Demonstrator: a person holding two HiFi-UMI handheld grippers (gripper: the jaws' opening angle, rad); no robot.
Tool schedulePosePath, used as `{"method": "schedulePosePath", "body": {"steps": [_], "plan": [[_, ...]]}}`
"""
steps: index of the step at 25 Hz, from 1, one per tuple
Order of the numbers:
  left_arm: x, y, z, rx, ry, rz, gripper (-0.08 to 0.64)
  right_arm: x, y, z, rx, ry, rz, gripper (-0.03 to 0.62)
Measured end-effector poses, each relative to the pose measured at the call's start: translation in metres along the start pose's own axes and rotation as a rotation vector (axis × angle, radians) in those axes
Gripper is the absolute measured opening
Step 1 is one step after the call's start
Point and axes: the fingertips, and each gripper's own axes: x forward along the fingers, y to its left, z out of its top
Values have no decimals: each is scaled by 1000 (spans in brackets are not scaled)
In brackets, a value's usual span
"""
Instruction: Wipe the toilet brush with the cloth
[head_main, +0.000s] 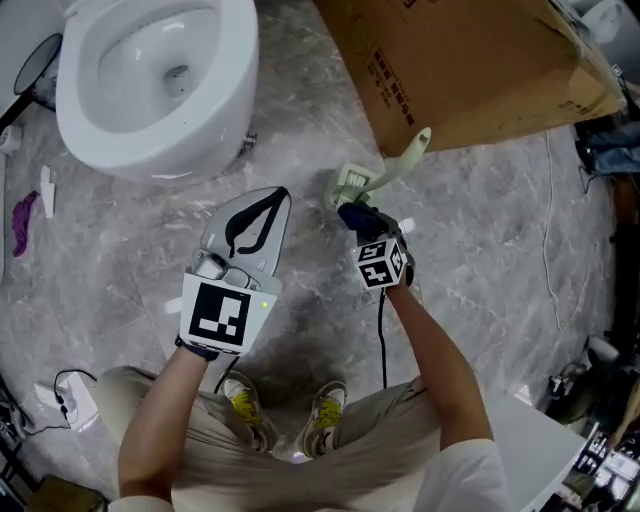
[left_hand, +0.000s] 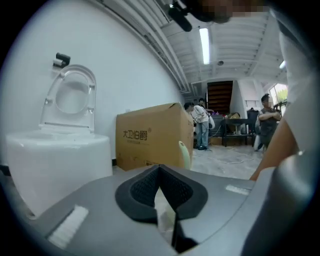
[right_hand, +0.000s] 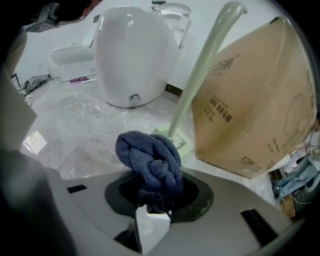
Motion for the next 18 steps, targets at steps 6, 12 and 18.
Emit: {"method": "schedulePosePath", "body": {"steps": [6, 12, 18], "plan": [[-15, -20, 7, 123, 22, 108, 0, -53, -9, -14, -92, -113, -152, 118], [-18, -63, 34, -44, 48, 77, 0, -127, -5, 9, 50, -179, -159, 120], [-61, -92, 84, -149, 125, 101, 0, -265, -12, 61, 260, -240, -140, 118]]}}
